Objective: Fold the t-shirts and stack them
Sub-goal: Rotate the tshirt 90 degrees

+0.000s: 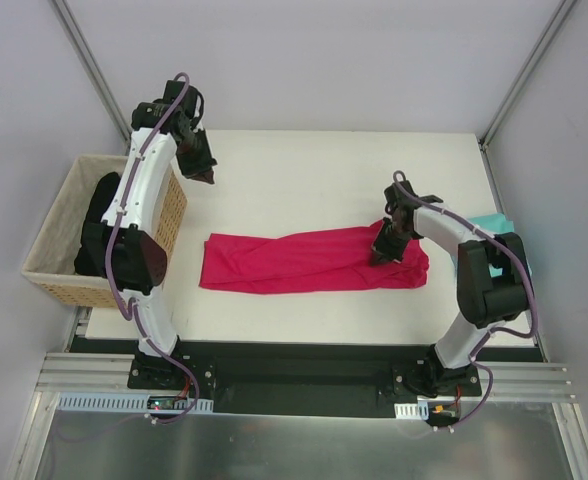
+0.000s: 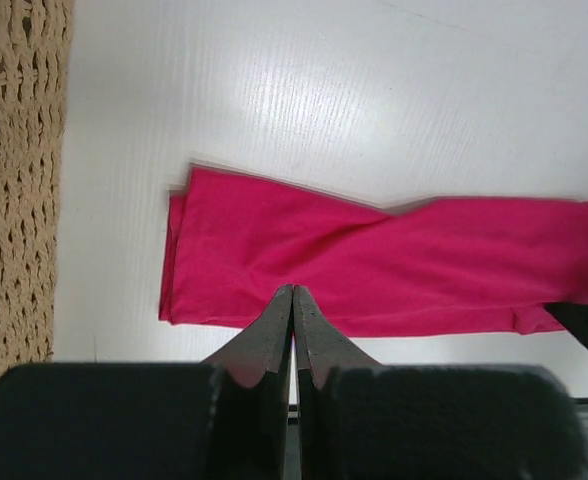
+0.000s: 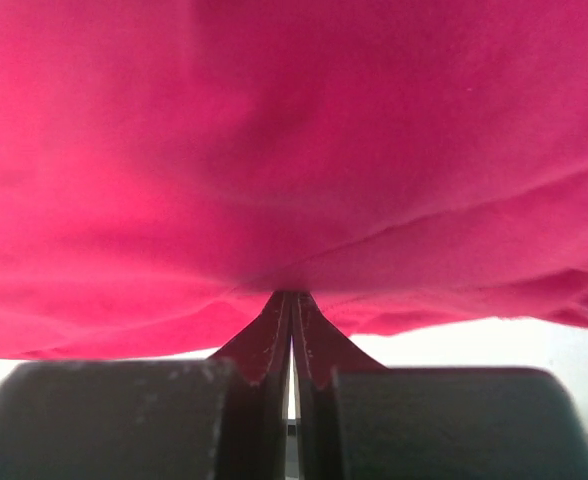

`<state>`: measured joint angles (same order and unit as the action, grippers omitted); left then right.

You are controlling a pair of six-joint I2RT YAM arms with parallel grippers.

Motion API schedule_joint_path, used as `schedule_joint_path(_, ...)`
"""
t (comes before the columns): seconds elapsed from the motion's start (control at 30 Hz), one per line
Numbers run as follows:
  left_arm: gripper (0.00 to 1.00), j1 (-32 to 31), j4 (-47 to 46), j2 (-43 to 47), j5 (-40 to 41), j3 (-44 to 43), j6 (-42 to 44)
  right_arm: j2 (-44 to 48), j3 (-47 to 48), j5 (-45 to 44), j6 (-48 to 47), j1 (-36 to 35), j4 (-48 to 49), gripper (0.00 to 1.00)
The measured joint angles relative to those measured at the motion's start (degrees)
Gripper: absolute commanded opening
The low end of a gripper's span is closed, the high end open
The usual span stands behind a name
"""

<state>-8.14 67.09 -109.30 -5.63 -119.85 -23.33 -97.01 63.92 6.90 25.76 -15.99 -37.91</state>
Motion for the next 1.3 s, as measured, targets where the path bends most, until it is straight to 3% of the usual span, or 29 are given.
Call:
schedule_joint_path(0.3, 0.00, 0.00, 1.20, 1.09, 0.02, 0.00, -0.02, -2.08, -5.44, 1.84, 5.81, 0.94, 3.23, 0.01)
schedule_joint_path(0.57, 0.00, 0.00, 2.67, 0.83, -0.09, -0.44, -0.02, -4.57, -2.71, 2.73, 6.25, 3.39, 0.92, 0.01)
schedule_joint_path(0.93, 0.00, 0.00, 3.61, -0.20, 0.70, -3.23, -0.04, -19.08, 19.45, -0.15, -2.43, 4.81, -6.45, 0.01)
schedule_joint_path(1.3, 0.00, 0.00, 4.35, -0.20, 3.37, -2.99, -0.09, -35.56, 47.47, 0.33, -14.23, 5.79, -14.47, 0.01)
